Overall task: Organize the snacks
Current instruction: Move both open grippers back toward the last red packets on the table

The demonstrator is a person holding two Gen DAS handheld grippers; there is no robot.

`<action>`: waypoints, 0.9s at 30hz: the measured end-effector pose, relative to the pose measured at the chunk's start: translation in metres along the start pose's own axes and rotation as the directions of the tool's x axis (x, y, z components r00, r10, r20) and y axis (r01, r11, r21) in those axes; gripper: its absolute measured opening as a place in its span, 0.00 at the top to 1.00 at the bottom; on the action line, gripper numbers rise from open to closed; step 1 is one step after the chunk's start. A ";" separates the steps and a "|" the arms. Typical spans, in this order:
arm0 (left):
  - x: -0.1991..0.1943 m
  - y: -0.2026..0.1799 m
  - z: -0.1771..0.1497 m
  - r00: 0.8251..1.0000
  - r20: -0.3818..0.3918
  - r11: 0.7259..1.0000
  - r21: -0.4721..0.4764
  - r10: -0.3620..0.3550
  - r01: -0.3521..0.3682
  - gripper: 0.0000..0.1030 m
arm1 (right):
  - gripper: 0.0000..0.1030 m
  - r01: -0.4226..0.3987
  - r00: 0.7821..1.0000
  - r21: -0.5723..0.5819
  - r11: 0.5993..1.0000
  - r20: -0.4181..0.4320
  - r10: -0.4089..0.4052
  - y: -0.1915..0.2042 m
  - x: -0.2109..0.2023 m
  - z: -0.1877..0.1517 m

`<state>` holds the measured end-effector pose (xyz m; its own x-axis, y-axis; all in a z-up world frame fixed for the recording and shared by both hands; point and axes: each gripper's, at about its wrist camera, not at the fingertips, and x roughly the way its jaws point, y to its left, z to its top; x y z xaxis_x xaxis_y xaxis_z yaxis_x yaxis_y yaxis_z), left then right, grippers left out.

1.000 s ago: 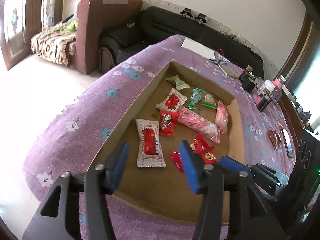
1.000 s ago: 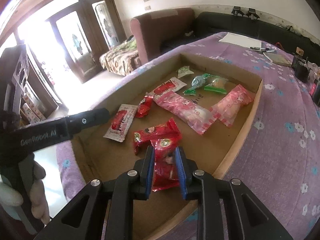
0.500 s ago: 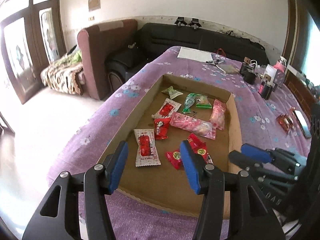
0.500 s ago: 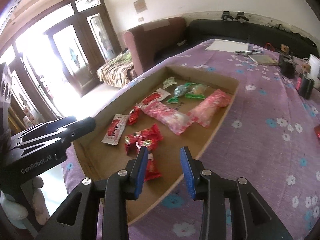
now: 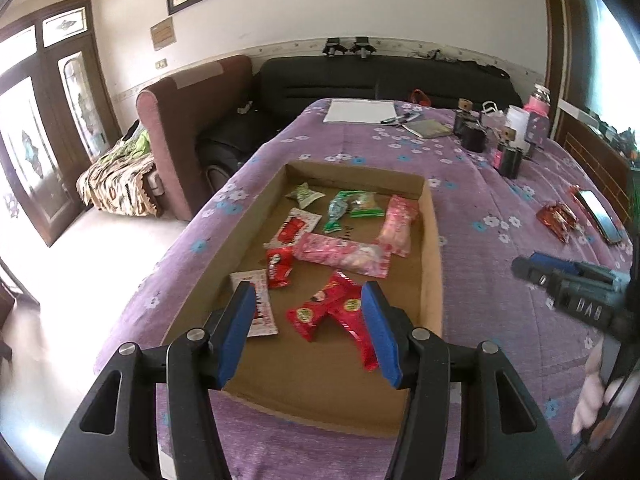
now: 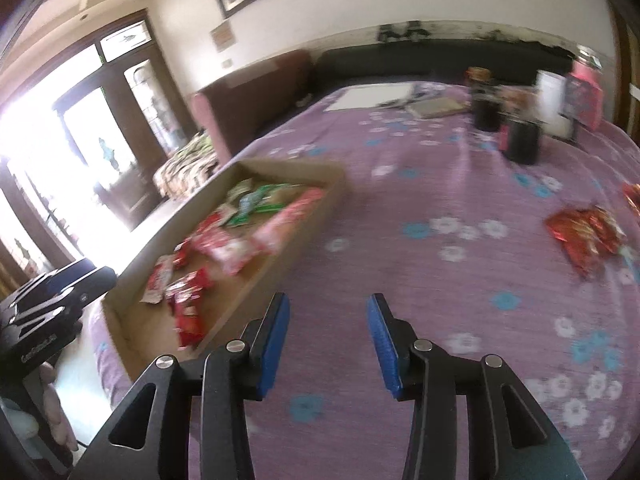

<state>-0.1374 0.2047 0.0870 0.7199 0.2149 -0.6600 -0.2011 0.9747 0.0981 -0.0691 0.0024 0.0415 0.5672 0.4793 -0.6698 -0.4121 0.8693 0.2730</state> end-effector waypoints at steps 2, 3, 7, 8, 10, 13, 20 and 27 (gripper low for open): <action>0.001 -0.008 0.001 1.000 -0.002 1.000 0.017 -0.004 0.004 0.48 | 0.59 0.015 1.000 0.031 0.999 0.005 -0.016 -0.017 -0.005 0.001; 0.001 -0.012 0.002 1.000 -0.004 1.000 0.024 -0.007 0.007 0.48 | 0.59 0.024 1.000 0.046 0.999 0.009 -0.024 -0.026 -0.008 0.002; 0.000 -0.026 0.003 1.000 -0.011 0.998 0.058 -0.013 0.014 0.48 | 0.56 0.072 0.997 0.103 0.992 0.029 -0.076 -0.063 -0.023 0.006; 0.000 -0.029 0.003 1.000 -0.013 0.998 0.064 -0.015 0.016 0.48 | 0.55 0.087 0.995 0.115 0.990 0.036 -0.091 -0.072 -0.026 0.008; 0.001 -0.036 0.004 1.000 -0.019 0.997 0.074 -0.023 0.024 0.48 | 0.52 0.119 0.990 0.151 0.981 0.051 -0.128 -0.094 -0.034 0.011; 0.004 -0.049 0.004 0.999 -0.029 0.995 0.095 -0.034 0.037 0.46 | 0.52 0.156 0.983 0.218 0.963 0.065 -0.174 -0.128 -0.045 0.015; 0.006 -0.073 0.006 0.996 -0.046 0.988 0.134 -0.070 0.075 0.44 | 0.51 0.218 0.961 0.355 0.909 0.082 -0.262 -0.199 -0.064 0.020; 0.014 -0.097 0.005 0.988 -0.087 0.979 0.148 -0.127 0.139 0.44 | 0.48 0.226 0.949 0.472 0.852 0.091 -0.302 -0.258 -0.072 0.027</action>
<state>-0.1046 0.1139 0.0715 0.6793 0.0834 -0.7291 0.0010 0.9934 0.1146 0.0156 -0.2528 0.0385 0.7272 0.2036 -0.6556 0.1137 0.9061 0.4075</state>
